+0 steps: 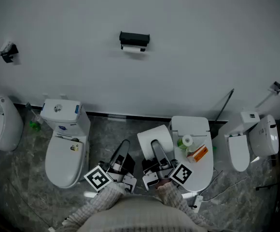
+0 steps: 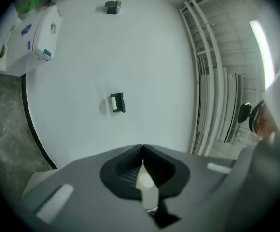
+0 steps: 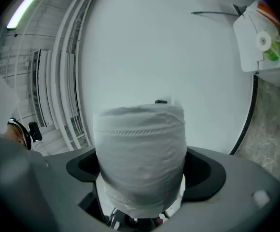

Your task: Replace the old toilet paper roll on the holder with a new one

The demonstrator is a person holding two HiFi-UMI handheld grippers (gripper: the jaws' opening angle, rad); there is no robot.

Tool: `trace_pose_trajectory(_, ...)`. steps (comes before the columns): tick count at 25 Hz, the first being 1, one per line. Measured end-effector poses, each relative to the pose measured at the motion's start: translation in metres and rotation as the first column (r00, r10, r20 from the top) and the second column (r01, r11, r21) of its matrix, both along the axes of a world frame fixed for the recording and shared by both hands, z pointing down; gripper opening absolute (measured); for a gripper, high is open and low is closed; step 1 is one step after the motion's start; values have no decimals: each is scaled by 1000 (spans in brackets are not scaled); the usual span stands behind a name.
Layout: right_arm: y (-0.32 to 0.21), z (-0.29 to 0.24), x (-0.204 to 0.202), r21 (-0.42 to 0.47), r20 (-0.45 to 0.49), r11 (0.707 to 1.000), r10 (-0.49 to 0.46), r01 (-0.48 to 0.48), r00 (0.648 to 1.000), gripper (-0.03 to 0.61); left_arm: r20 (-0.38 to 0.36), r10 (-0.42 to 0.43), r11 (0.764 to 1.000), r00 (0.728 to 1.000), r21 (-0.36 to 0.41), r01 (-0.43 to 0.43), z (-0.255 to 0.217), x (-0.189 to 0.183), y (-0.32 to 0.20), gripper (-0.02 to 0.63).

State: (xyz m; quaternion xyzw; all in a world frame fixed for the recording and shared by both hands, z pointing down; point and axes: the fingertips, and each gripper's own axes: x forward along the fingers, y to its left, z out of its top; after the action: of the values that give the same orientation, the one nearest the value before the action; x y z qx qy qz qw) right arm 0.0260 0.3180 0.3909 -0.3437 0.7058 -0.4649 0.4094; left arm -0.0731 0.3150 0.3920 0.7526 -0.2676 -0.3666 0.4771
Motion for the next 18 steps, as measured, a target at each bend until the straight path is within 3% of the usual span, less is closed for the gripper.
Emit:
trace_pose_trajectory(9, -51, 21, 6, -20, -3, 1000, -4, 4, 1000, 497, 17, 23, 1000, 1000, 0, -23, 16, 14, -46, -5)
trace_pose_trajectory(18, -174, 15, 10, -7, 15, 1000, 28, -28, 999, 497, 25, 40, 999, 999, 18, -41, 8, 13, -173, -5)
